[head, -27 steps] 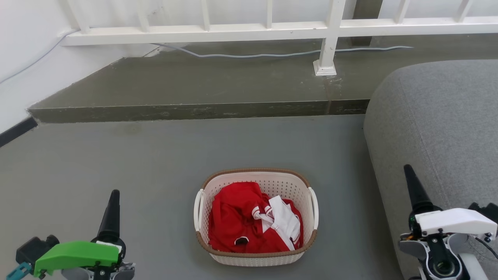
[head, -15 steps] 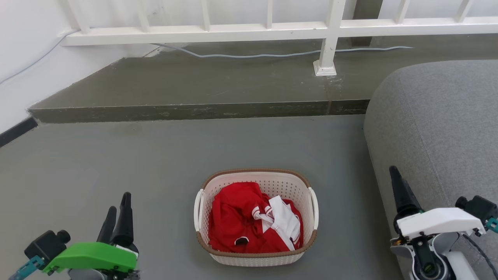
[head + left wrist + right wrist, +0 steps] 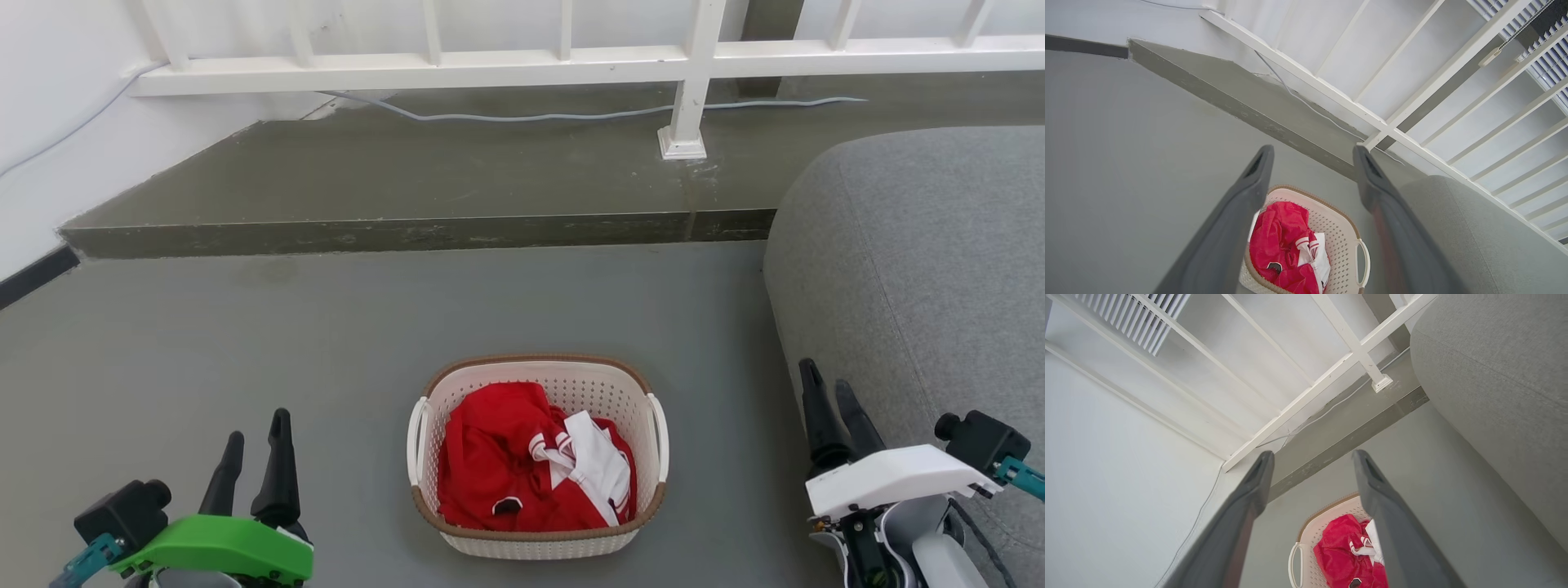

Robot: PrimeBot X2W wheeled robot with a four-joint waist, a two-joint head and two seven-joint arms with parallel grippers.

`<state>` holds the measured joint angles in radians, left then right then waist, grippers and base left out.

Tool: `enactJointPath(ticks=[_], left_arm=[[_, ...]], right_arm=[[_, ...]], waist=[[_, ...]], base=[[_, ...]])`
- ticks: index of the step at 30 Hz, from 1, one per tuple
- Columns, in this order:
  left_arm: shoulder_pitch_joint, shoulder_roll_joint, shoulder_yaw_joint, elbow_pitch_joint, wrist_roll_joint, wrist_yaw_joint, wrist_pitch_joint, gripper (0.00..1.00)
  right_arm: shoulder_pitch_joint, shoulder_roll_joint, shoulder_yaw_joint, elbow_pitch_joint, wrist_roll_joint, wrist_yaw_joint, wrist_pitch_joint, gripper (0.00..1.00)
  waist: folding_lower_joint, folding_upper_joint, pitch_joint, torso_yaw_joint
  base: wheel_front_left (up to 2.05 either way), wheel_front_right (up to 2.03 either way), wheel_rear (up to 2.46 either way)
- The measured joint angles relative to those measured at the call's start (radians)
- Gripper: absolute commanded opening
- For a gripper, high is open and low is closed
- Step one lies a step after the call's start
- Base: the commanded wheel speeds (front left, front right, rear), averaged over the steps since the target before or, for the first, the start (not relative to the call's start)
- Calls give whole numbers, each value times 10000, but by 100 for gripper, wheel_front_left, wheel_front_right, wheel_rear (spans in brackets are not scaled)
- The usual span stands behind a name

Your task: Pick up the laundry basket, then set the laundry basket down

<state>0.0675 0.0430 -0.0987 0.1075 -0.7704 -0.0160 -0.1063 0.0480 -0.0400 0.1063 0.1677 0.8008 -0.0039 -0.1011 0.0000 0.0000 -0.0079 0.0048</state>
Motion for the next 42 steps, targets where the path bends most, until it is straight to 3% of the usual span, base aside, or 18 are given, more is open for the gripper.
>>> enactJointPath(ticks=[42], left_arm=[[647, 33, -792, -1204, 6295, 1072, -1379, 100]], right_arm=[[403, -4, 1310, -1118, -6077, -1053, -1413, 100]], waist=[[0, 0, -36, 7]], base=[[0, 0, 0]])
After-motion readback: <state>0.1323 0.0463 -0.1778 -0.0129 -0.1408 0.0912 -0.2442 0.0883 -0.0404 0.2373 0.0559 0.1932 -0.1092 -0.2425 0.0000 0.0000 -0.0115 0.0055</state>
